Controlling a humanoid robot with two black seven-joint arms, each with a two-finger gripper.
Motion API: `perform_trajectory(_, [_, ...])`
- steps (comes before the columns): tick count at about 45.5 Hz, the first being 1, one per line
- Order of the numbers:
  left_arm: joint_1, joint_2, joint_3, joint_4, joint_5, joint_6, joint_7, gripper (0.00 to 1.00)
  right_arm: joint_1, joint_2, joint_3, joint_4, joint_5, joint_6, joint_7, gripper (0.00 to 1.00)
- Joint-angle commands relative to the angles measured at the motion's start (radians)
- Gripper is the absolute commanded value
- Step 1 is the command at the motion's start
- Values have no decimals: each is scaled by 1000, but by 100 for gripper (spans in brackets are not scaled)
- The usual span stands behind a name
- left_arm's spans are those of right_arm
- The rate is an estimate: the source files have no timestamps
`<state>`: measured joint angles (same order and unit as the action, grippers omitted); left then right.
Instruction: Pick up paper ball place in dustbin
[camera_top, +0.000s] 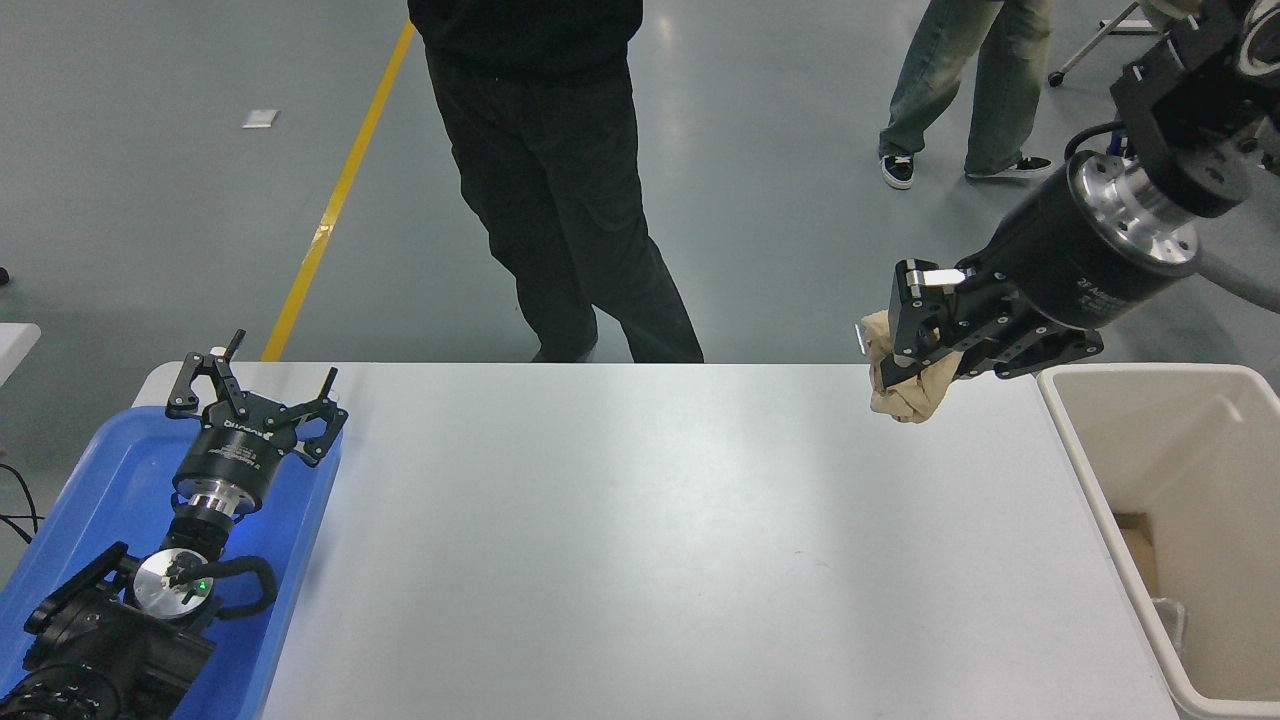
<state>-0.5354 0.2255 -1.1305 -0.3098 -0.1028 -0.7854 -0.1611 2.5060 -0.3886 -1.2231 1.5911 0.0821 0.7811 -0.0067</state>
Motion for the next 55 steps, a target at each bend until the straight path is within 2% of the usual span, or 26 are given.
perform_trajectory(1, [0,0,0,0,0,0,0,99,4,-32,-67,-11,1,-25,1,0])
perform_trajectory(10, [2,0,-2,0,-2,0,0,99,-18,-71,-168,-28,-1,-105,4,0])
perform_trajectory(19, [3,0,-2,0,-2,0,-2,99,-176,-159,-200,-143,-2,-206,5,0])
perform_trajectory(40, [3,0,-3,0,-2,0,-2,99,-762,-230,-118,-513,27,-497,4,0])
perform_trajectory(48, [3,0,-3,0,-2,0,-2,99,-995,-225,-93,-663,83,-628,4,0])
perform_trajectory(55, [3,0,-3,0,-2,0,-3,99,-1275,-228,49,-845,165,-755,4,0])
